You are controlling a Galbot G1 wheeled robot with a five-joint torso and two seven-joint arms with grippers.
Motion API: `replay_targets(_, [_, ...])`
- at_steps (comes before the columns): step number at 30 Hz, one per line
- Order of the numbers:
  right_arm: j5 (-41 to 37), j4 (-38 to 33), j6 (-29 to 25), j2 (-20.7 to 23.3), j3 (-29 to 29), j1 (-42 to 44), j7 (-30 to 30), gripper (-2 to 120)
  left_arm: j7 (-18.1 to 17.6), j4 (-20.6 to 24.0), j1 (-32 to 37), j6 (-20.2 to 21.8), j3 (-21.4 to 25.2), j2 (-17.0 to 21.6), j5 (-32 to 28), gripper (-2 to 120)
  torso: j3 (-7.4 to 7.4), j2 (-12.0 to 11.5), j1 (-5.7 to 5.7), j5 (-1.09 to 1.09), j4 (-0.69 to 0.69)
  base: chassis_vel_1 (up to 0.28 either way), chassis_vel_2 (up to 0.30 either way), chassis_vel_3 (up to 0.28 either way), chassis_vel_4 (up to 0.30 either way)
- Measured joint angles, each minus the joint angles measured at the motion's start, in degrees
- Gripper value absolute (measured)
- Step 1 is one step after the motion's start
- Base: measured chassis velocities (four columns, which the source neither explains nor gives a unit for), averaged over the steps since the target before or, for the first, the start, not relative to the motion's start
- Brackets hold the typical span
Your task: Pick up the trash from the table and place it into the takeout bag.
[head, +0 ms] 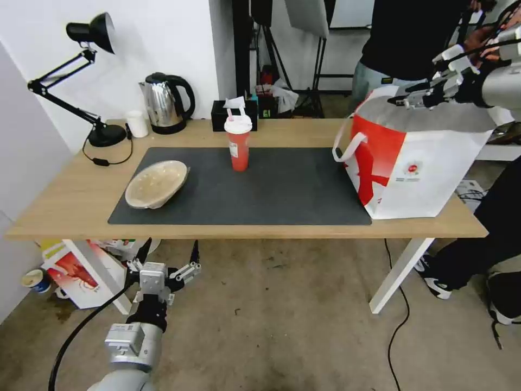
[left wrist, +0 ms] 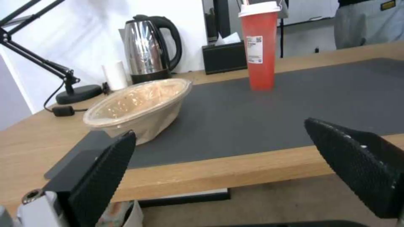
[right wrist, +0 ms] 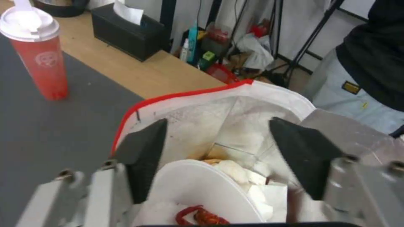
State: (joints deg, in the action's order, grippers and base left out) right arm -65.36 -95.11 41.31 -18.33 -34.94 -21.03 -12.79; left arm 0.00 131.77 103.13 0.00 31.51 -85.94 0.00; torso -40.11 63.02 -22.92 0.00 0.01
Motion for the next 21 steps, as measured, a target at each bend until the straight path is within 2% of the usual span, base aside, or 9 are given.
replay_targets(1, [0.0, 0.0, 0.0, 0.0, 0.0, 0.0, 0.0, 68, 0.0, 0.0, 0.0, 0.0, 0.0, 0.0, 0.0, 100, 0.00, 0.0, 0.00, 0.00, 0.00, 0.000, 0.000, 0.000, 0.000])
replay_targets(4, [0.0, 0.4, 0.0, -0.5, -0.9, -0.9, 0.7, 84, 0.0, 0.0, 0.0, 0.0, 0.0, 0.0, 0.0, 100, 0.00, 0.0, 0.00, 0.00, -0.01, 0.000, 0.000, 0.000, 0.000])
replay_targets(5, [0.0, 0.4, 0.0, -0.5, -0.9, -0.9, 0.7, 84, 0.0, 0.0, 0.0, 0.0, 0.0, 0.0, 0.0, 100, 0.00, 0.0, 0.00, 0.00, -0.01, 0.000, 0.000, 0.000, 0.000])
replay_targets(7, [-0.1, 0.8, 0.0, -0.8, -0.9, -1.4, 0.9, 95, 0.0, 0.0, 0.0, 0.0, 0.0, 0.0, 0.0, 100, 0.00, 0.0, 0.00, 0.00, 0.00, 0.000, 0.000, 0.000, 0.000])
replay_targets(9, [-0.3, 0.8, 0.0, -1.0, -0.9, -1.6, 0.9, 98, 0.0, 0.0, 0.0, 0.0, 0.0, 0.0, 0.0, 100, 0.00, 0.0, 0.00, 0.00, 0.00, 0.000, 0.000, 0.000, 0.000])
replay_targets(21, [-2.9, -0.1, 0.0, -1.2, 3.8, 0.6, 2.4, 100, 0.0, 0.0, 0.0, 0.0, 0.0, 0.0, 0.0, 100, 0.00, 0.0, 0.00, 0.00, 0.00, 0.000, 0.000, 0.000, 0.000])
